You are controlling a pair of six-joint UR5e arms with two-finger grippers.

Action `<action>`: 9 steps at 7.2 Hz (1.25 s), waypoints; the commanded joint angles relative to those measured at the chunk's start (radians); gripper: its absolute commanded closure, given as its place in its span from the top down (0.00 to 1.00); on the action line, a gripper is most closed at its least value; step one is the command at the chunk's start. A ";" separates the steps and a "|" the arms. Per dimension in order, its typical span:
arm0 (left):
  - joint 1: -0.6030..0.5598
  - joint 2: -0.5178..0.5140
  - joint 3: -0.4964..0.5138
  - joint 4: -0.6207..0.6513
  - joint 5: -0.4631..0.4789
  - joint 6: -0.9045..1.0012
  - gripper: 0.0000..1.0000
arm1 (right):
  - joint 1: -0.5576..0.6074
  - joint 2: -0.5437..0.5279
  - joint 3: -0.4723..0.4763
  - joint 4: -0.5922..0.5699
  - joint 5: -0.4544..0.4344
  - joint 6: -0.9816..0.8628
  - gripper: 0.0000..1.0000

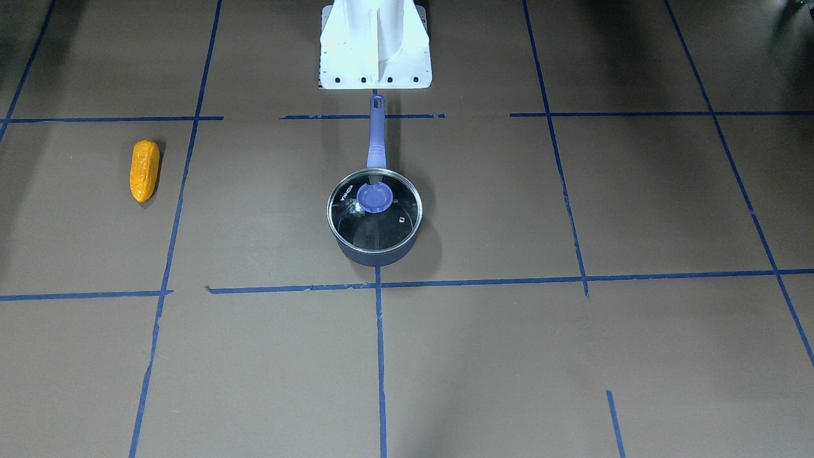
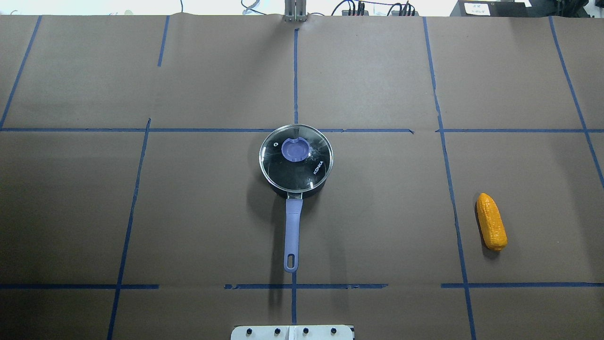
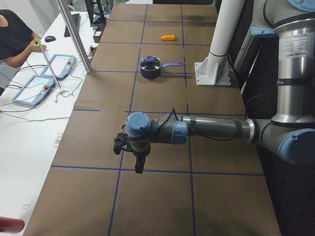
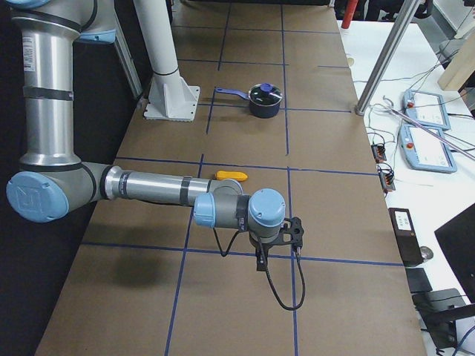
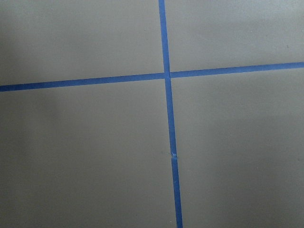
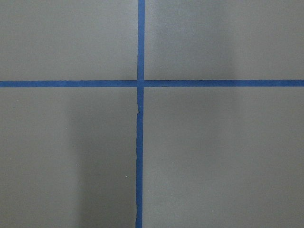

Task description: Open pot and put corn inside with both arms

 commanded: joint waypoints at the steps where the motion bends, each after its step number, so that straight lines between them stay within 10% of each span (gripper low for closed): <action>1: -0.001 0.000 0.000 0.000 0.000 0.000 1.00 | 0.000 0.000 0.000 0.001 -0.001 -0.002 1.00; 9: 0.000 -0.017 -0.035 0.014 0.003 -0.003 1.00 | 0.000 0.000 0.001 0.001 -0.001 0.002 1.00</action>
